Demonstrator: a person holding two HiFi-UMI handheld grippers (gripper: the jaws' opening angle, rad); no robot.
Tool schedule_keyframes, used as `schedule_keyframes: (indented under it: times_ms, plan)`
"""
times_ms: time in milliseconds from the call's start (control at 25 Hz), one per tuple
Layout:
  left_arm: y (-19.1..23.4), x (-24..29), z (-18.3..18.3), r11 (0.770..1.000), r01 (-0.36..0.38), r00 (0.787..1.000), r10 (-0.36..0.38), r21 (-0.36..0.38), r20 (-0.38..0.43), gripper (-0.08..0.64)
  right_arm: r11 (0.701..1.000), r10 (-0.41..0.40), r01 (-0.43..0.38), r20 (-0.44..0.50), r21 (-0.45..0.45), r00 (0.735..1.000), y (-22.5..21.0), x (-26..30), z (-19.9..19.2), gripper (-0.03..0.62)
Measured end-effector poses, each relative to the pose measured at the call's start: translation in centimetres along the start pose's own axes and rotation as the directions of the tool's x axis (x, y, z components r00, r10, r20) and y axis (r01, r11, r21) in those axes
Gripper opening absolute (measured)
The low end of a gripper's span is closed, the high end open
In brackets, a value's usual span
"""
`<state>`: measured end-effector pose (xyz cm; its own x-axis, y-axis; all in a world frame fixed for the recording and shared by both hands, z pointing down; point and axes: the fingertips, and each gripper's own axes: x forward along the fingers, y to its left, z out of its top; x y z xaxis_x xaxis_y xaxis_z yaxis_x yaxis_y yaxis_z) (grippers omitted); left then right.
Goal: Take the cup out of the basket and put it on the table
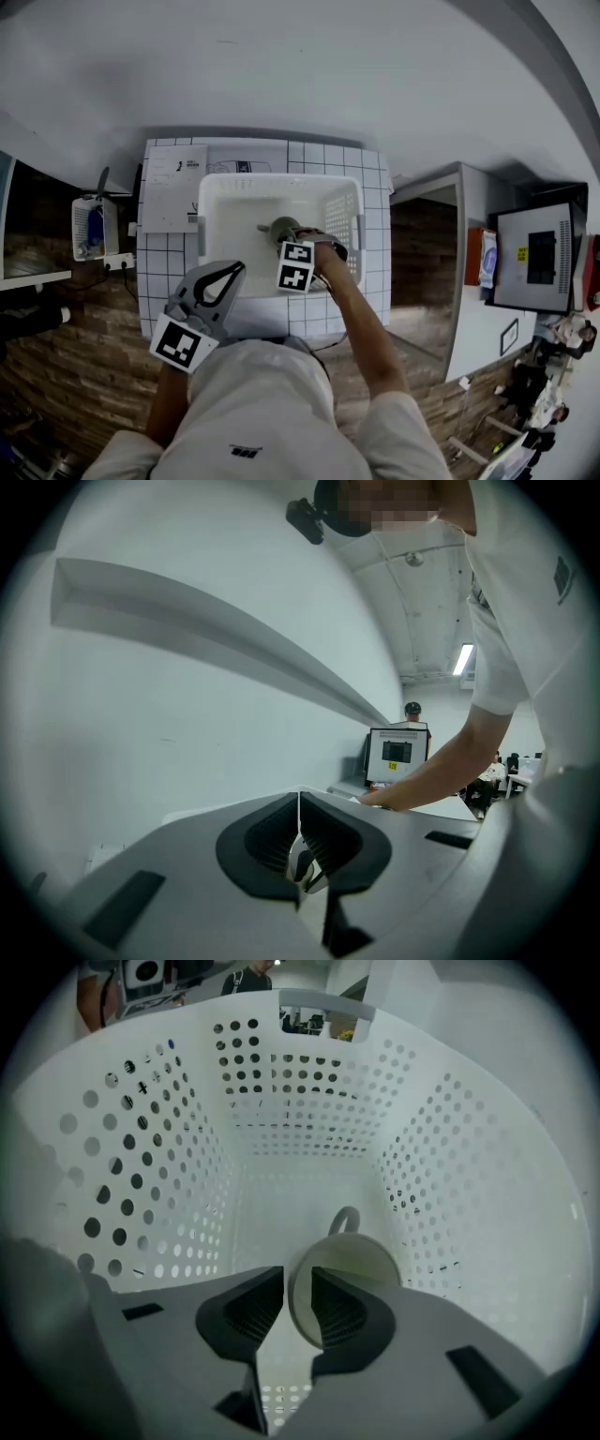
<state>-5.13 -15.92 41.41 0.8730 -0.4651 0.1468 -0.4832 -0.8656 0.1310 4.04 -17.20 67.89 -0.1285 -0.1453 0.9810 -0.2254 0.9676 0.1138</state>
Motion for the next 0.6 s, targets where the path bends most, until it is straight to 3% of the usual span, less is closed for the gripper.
schedule_keyframes:
  times_ms: [600]
  plan:
    - [-0.02,0.21,-0.22,1.0,0.004,1.0,-0.004,-0.002,-0.007,0.015,0.999,0.032,-0.033,-0.037,-0.015,0.999,0.64,0.7,-0.42,0.04]
